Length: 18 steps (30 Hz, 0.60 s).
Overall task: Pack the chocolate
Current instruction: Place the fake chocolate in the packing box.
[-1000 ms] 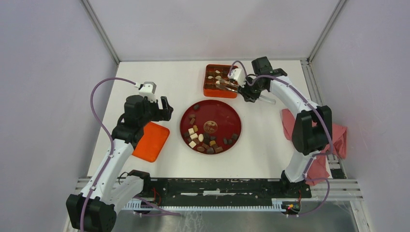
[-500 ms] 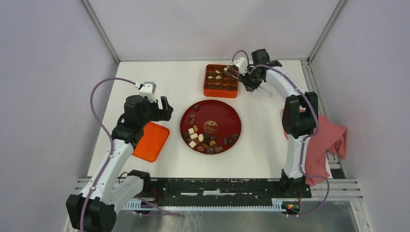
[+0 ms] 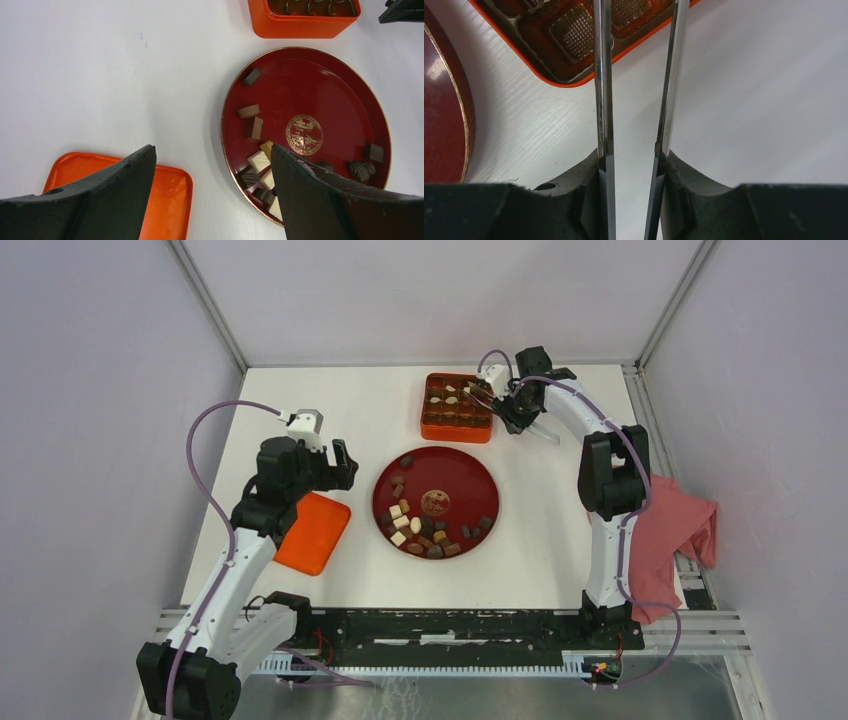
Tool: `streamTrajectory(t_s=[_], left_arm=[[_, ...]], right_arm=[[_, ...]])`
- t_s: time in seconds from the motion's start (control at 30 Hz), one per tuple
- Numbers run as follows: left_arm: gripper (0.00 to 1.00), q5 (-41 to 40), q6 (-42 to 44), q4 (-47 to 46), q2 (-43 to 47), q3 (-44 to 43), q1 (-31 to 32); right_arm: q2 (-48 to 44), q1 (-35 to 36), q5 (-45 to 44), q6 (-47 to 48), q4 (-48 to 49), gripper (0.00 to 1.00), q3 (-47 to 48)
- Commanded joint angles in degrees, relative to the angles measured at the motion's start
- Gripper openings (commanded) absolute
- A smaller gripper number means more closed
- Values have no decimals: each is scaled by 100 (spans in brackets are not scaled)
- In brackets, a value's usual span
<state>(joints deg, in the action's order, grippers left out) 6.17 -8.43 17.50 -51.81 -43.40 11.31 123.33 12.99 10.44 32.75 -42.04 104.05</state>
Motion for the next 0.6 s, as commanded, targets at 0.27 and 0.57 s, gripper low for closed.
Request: streamTrajectory(t_s=[0.27, 0.57], left_arm=[[89, 90, 313, -120, 59, -9, -18], [89, 86, 315, -124, 57, -2, -25]], right_arm=[[95, -10, -109, -125, 101, 32, 342], [126, -11, -103, -129, 67, 42, 388]])
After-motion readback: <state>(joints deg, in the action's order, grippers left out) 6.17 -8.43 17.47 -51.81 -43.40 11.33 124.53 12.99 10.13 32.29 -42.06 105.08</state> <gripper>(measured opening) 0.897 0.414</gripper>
